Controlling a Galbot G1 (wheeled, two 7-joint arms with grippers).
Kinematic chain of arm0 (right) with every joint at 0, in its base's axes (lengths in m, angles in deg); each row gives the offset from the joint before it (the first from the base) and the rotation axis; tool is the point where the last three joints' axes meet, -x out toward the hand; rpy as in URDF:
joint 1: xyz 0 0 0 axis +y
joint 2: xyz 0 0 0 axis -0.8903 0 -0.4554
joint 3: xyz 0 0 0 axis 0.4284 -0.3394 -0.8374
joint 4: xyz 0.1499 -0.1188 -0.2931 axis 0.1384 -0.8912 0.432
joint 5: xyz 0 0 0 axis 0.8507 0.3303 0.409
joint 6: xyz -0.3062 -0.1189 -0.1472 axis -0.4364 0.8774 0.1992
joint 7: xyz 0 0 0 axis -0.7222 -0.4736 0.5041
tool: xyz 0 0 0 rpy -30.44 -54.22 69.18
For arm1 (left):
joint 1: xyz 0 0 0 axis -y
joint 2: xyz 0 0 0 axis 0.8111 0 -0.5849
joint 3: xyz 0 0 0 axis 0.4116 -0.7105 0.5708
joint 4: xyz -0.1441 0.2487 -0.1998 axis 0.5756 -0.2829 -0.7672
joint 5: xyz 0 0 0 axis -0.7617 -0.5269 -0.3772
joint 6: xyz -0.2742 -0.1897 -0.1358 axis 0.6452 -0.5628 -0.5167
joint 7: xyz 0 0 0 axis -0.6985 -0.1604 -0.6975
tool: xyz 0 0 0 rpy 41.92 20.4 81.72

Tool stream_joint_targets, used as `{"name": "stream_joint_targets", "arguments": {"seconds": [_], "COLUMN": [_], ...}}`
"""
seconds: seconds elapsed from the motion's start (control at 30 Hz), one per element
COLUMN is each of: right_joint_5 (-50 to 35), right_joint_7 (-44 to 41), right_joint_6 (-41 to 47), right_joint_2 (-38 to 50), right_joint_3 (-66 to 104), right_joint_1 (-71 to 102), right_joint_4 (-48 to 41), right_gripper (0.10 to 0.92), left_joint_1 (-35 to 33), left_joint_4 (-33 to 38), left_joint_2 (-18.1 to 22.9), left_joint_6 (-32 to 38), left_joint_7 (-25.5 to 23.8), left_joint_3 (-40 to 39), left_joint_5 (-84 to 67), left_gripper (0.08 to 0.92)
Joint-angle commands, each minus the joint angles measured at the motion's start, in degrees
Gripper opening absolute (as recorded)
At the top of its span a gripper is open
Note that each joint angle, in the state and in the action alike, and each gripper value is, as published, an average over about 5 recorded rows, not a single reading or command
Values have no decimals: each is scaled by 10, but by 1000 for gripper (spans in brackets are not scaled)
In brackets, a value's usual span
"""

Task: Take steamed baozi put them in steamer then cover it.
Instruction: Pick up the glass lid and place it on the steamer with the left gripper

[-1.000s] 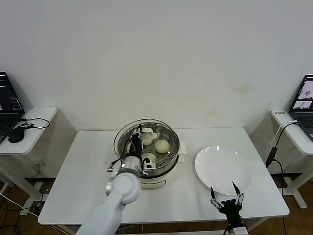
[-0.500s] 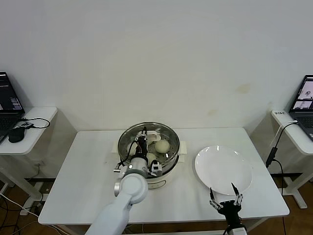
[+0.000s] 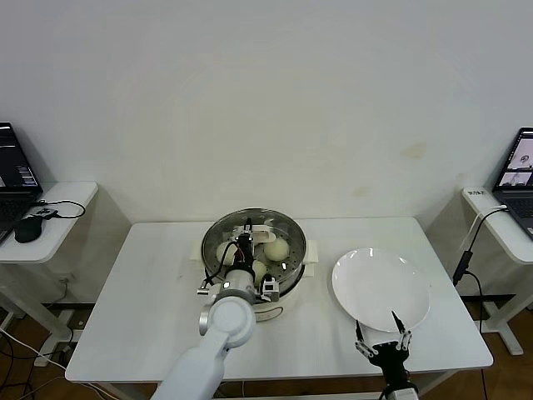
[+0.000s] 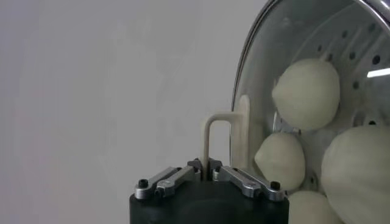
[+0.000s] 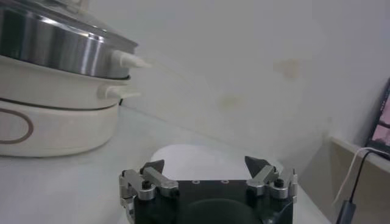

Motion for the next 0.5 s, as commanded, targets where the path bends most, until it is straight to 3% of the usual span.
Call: {"name": "stream_joint_targets", "arguments": {"seconds": [0.03,0.27,0.5], "right_joint_5": [2,5,0], "right_joint_7": [0,0,0], "right_joint_6": [0,-1,-1], "right_joint_2": [1,2,11], "right_joint_3": [-2,-10,-6], "right_joint_1": [1,3,9], "right_joint_4": [-1,-1,3], "right_gripper": [823,823,823], "left_joint_1": [-7,-51,-168], "left_joint_4": [12,85,224], "left_joint_2": [0,-19,-72], "left_joint_6": [4,3,28], "left_joint_7": [-4,5,59], "left_joint_3": [1,14,58], "left_joint_5": [2,-20,-112], "left_gripper": [139,296,504]}}
